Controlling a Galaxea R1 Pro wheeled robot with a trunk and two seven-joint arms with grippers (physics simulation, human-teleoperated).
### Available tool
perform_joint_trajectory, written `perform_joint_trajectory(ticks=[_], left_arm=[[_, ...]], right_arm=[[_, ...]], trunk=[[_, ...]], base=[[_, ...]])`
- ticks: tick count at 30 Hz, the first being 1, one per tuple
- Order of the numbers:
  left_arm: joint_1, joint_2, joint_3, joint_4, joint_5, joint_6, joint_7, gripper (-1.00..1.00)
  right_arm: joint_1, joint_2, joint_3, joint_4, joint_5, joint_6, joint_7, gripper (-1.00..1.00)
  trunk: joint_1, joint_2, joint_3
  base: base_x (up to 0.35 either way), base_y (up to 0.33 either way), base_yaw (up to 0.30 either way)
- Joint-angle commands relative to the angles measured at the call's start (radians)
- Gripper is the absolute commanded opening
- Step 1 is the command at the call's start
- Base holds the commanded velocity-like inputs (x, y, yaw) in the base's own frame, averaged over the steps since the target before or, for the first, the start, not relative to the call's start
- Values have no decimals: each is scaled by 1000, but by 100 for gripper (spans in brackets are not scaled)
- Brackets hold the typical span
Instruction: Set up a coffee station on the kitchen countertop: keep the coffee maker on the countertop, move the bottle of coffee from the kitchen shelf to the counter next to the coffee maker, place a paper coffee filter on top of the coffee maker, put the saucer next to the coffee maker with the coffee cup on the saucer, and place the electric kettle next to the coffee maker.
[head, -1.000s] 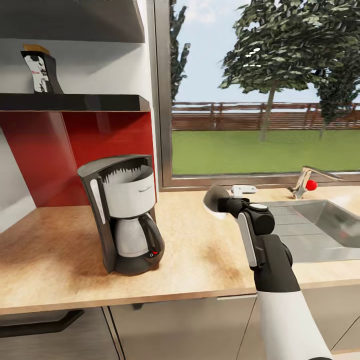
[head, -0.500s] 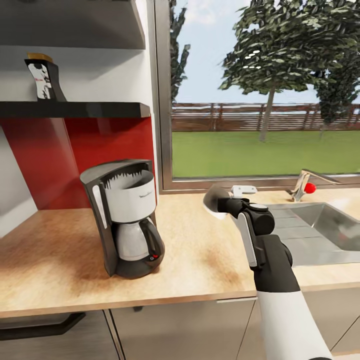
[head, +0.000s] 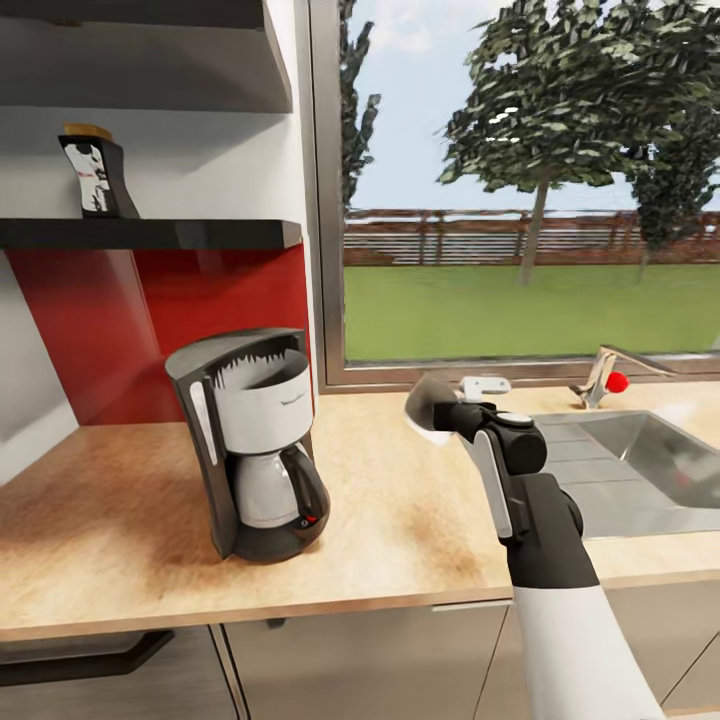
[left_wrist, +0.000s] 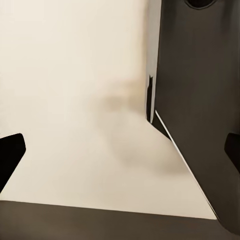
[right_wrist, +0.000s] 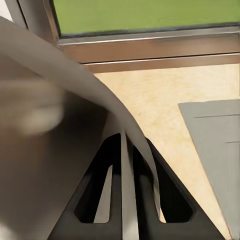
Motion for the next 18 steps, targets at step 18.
perform_joint_trajectory(ticks=[18], left_arm=[[0,2,1,0,-1,3,2,100]], right_arm=[[6,0,1,1,-2,4,-2,-100]], trunk=[[-69,125,55]], base=[[0,0,0]])
